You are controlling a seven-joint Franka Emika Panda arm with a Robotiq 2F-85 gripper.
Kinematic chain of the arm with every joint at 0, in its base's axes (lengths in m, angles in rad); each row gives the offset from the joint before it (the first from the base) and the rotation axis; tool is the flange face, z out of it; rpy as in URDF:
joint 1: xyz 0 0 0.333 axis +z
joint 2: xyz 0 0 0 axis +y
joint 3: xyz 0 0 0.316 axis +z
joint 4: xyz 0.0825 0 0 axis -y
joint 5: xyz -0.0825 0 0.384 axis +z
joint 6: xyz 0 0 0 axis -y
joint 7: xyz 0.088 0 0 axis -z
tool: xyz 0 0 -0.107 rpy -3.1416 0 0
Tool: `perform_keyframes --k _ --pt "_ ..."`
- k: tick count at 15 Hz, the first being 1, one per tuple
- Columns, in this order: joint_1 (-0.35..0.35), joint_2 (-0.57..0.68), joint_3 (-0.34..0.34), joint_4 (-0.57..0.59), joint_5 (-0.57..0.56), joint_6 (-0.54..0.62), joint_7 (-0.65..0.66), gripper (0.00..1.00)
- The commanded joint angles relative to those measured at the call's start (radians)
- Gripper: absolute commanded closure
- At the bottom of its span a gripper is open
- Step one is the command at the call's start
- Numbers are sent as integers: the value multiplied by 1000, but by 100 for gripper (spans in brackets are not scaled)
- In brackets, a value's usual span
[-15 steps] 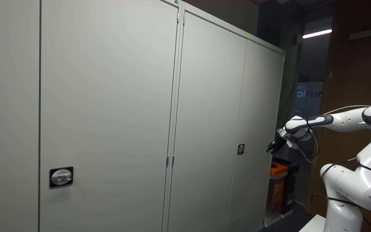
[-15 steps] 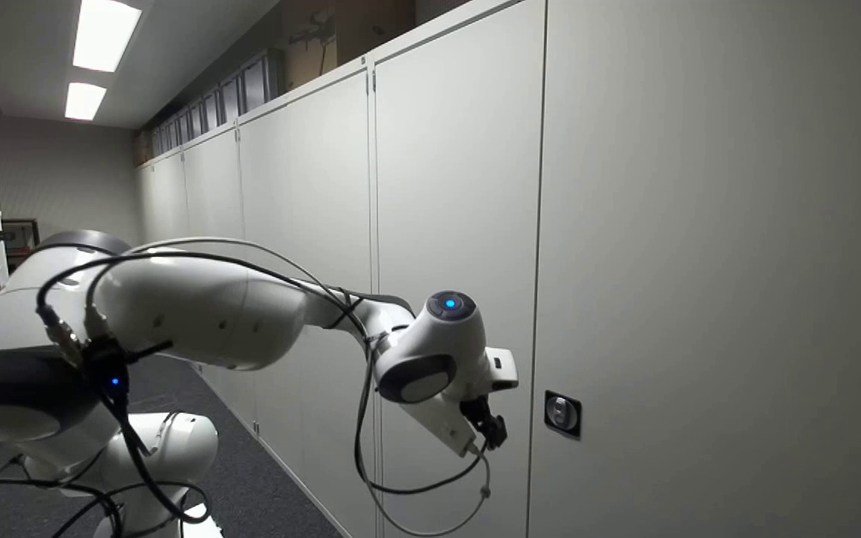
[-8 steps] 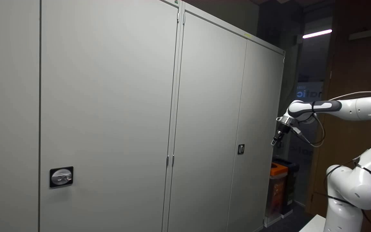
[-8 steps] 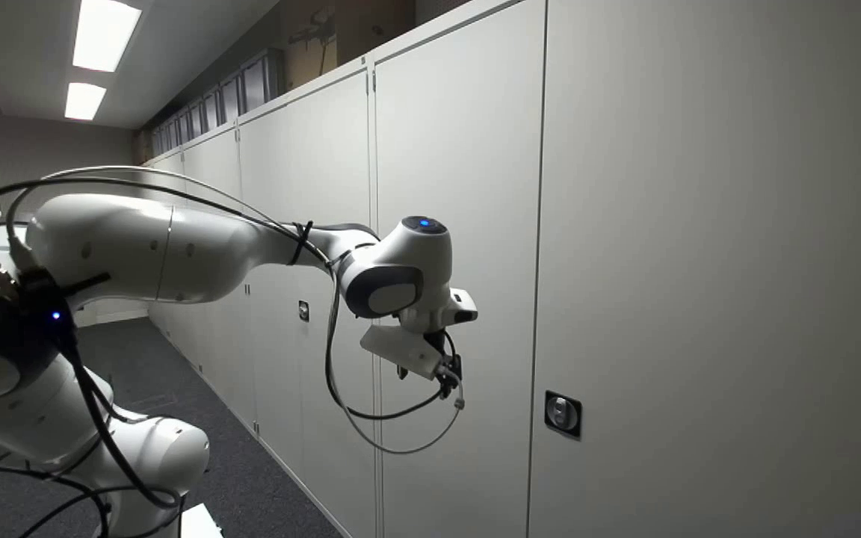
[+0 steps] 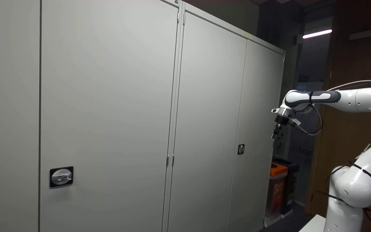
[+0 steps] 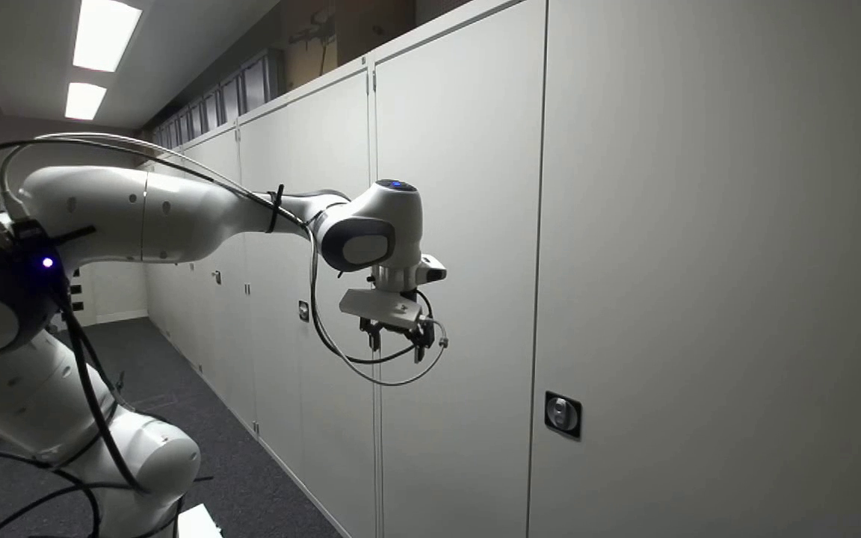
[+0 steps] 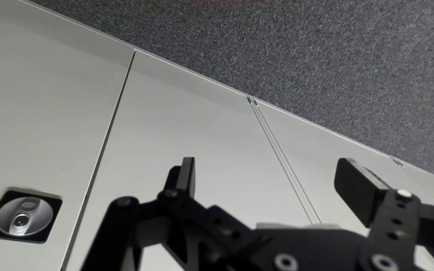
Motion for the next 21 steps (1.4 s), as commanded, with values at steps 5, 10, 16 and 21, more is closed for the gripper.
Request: perform_keyframes --k 5,10,16,21 --pt "-205 98 270 65 39 -77 -53 0" --pt "-242 123 347 94 122 -82 -12 0" --pt "-285 154 393 113 168 -79 61 0" --pt "-296 134 404 72 156 -46 45 0"
